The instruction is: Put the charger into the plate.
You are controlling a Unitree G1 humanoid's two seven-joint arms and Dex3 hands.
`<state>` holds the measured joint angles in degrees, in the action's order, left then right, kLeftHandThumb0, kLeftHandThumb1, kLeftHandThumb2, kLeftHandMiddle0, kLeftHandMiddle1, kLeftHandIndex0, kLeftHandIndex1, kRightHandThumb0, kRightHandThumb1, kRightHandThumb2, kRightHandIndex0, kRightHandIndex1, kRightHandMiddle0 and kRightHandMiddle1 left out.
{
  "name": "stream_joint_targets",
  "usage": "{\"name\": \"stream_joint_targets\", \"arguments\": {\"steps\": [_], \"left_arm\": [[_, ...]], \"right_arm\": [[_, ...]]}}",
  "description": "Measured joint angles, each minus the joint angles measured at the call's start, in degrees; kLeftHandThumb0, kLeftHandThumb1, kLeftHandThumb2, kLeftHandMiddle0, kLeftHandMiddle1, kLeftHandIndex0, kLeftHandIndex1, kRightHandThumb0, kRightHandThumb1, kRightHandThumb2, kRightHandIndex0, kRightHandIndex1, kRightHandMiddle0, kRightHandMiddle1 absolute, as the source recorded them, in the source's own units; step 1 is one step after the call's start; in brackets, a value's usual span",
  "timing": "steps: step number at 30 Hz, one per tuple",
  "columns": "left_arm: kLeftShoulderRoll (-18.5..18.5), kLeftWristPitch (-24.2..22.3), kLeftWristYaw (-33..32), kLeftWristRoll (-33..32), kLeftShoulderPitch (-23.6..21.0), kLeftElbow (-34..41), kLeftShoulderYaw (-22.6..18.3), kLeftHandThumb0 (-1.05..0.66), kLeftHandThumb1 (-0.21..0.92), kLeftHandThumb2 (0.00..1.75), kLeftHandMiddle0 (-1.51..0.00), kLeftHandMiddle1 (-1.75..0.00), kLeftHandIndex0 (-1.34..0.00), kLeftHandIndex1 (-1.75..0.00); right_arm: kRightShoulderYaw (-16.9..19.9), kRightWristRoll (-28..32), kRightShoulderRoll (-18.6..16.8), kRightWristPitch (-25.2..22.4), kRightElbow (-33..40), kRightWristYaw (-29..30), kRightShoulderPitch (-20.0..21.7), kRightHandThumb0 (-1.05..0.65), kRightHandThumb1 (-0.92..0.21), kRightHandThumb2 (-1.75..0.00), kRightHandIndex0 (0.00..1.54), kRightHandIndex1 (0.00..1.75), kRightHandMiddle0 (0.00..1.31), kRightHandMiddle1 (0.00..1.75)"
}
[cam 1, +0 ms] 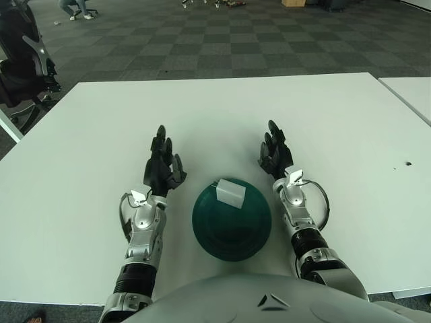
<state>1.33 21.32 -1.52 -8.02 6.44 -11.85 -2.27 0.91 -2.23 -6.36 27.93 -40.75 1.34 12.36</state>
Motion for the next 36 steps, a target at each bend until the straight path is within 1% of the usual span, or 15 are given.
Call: {"name": "stream_joint_targets", "arguments": {"steps": [3, 4, 8, 13, 15, 24, 29, 32, 34, 36], "left_arm": [[-0.54, -1.27, -2.51, 1.70, 1.13, -0.38, -0.39, -0.99, 0.92, 1.12, -0.01, 0.00, -0.04, -0.06], [-0.77, -1.68, -3.14, 2.17, 1.61, -0.48, -0.39, -0.98, 0.92, 1.12, -0.01, 0.00, -0.02, -0.10], [-1.48, -1.48, -4.43, 4.03, 3.02, 0.47, -0.24, -0.97, 0.92, 1.12, -0.01, 0.00, 0.00, -0.15], [-1.95, -1.44, -4.62, 5.12, 4.77, 2.20, -0.03, -0.95, 0.92, 1.12, -0.02, 0.00, 0.00, -0.18], [-2.23, -1.43, -4.62, 5.45, 5.74, 3.14, 0.12, -0.94, 0.92, 1.12, -0.02, -0.01, 0.00, -0.22], [-3.34, -0.81, -4.62, 8.32, 10.33, 7.07, 1.67, -0.93, 0.92, 1.14, -0.03, -0.01, 0.00, -0.28], [-3.61, 1.83, -4.87, 10.73, 12.01, 7.13, 2.65, -0.91, 0.92, 1.10, -0.09, -0.03, 0.00, -0.36], [-3.66, 4.48, -5.55, 12.29, 12.56, 6.51, 3.23, -0.90, 0.92, 1.08, -0.11, -0.03, 0.00, -0.41], [-3.70, 6.54, -6.24, 13.55, 12.92, 5.93, 3.51, -0.89, 0.92, 1.06, -0.13, -0.04, 0.00, -0.45], [-3.74, 7.18, -6.89, 14.25, 13.22, 5.44, 3.73, -0.88, 0.92, 1.05, -0.15, -0.04, 0.00, -0.47]], "right_arm": [[0.00, 0.01, -0.01, 0.00, 0.08, -0.03, -0.01, -0.62, -0.92, -0.78, 0.03, 0.00, 0.00, 0.18], [0.01, 0.02, -0.01, 0.00, 0.10, -0.05, -0.01, -0.62, -0.92, -0.78, 0.03, 0.00, 0.00, 0.18], [0.06, 0.07, -0.04, -0.02, 0.19, -0.09, -0.12, -0.62, -0.92, -0.77, 0.03, 0.00, 0.00, 0.19], [0.04, 0.07, -0.08, -0.15, 0.40, -0.15, -0.21, -0.62, -0.92, -0.77, 0.03, 0.00, 0.00, 0.21], [0.04, 0.07, -0.05, -0.15, 0.48, -0.16, -0.23, -0.63, -0.92, -0.76, 0.02, 0.00, 0.00, 0.21], [-0.16, -0.18, 0.72, -0.01, 0.67, -0.74, -0.42, -0.71, -0.92, -0.77, 0.00, 0.00, 0.00, 0.17], [-0.53, -0.78, 1.34, 1.26, 0.97, -1.35, -0.72, -0.75, -0.92, -0.80, 0.00, 0.00, 0.00, 0.17], [-0.77, -1.04, 1.65, 2.20, 2.60, -1.80, -1.79, -0.76, -0.92, -0.80, 0.00, 0.00, 0.00, 0.18], [-0.90, -1.04, 1.77, 3.62, 4.06, -2.16, -2.66, -0.77, -0.92, -0.80, 0.00, 0.00, 0.00, 0.19], [-0.94, -1.04, 1.88, 4.25, 5.24, -2.43, -3.55, -0.78, -0.92, -0.80, 0.00, 0.00, 0.00, 0.19]]}}
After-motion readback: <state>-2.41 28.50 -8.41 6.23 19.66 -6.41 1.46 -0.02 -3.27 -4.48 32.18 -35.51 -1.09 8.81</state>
